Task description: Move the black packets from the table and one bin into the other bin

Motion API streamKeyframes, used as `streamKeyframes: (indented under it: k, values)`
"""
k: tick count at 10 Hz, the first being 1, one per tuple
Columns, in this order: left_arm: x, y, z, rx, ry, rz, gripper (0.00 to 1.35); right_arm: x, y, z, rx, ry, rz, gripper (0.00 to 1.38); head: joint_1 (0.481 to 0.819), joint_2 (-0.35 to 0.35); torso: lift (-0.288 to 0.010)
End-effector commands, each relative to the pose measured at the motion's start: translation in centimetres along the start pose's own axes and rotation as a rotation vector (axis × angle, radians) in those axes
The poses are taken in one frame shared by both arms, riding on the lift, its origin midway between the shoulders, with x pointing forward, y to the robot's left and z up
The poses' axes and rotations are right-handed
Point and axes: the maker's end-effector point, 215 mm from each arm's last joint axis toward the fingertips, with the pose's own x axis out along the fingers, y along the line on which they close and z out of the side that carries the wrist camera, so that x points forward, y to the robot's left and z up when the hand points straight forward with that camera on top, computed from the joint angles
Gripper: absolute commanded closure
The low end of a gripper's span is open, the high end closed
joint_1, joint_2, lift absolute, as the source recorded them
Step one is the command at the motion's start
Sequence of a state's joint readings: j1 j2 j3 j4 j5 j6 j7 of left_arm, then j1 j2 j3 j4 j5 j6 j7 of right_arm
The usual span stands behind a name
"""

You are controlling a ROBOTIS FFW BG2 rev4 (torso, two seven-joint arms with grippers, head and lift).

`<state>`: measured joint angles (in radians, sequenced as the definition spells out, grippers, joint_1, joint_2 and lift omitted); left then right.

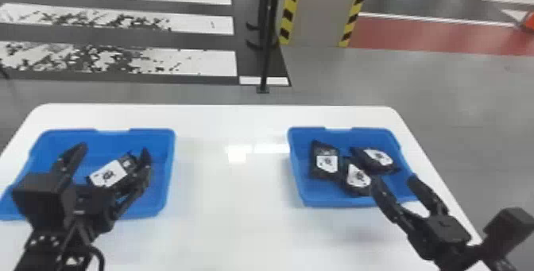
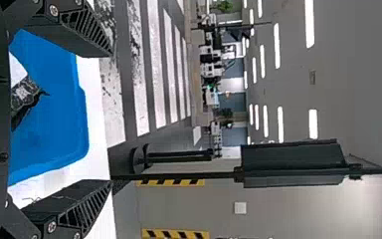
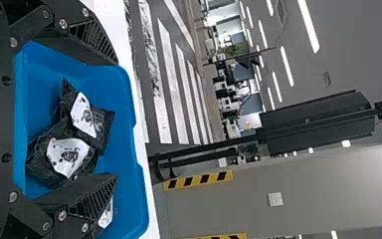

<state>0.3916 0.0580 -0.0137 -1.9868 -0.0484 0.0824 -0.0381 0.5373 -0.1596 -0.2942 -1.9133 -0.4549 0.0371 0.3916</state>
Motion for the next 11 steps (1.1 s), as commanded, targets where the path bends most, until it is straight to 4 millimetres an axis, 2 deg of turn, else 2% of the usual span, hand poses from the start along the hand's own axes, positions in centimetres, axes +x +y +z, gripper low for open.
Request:
streamKeyframes:
  k: [1, 3, 4, 5, 6, 7, 10, 11]
  values:
    - [2.0, 2.9, -1.0, 0.048, 0.083, 0.023, 0.13, 0.4, 0.8, -0.2, 0.005, 0.002, 0.018, 0.23, 0.695, -0.146, -0.11]
    - [3.7, 8.0, -3.9, 0.089, 0.234, 0.036, 0.13, 0.9, 1.3, -0.3, 0.009, 0.001, 0.039, 0.23, 0.695, -0.091, -0.11]
    - [4.2, 9.3, -4.8, 0.086, 0.298, 0.031, 0.13, 0.9, 1.3, -0.3, 0.017, 0.0, 0.04, 0.23, 0.695, -0.058, -0.11]
    - [5.0, 8.8, -6.4, 0.051, 0.373, -0.02, 0.12, 0.9, 1.3, -0.4, 0.02, 0.002, 0.041, 0.23, 0.695, -0.027, -0.11]
    - [6.3, 7.6, -9.3, -0.024, 0.463, -0.111, 0.12, 1.0, 1.4, -0.4, 0.025, 0.001, 0.044, 0.23, 0.695, -0.015, -0.11]
    - [7.6, 6.5, -11.2, -0.08, 0.51, -0.194, 0.12, 1.3, 1.8, -0.5, 0.026, 0.001, 0.052, 0.23, 0.695, -0.017, -0.11]
    - [6.9, 5.9, -13.6, -0.118, 0.58, -0.222, 0.13, 1.4, 2.0, -0.8, 0.032, 0.004, 0.06, 0.23, 0.695, -0.027, -0.11]
    - [6.7, 6.4, -14.2, -0.117, 0.599, -0.218, 0.13, 1.6, 2.6, -1.1, 0.041, 0.008, 0.07, 0.23, 0.695, -0.027, -0.11]
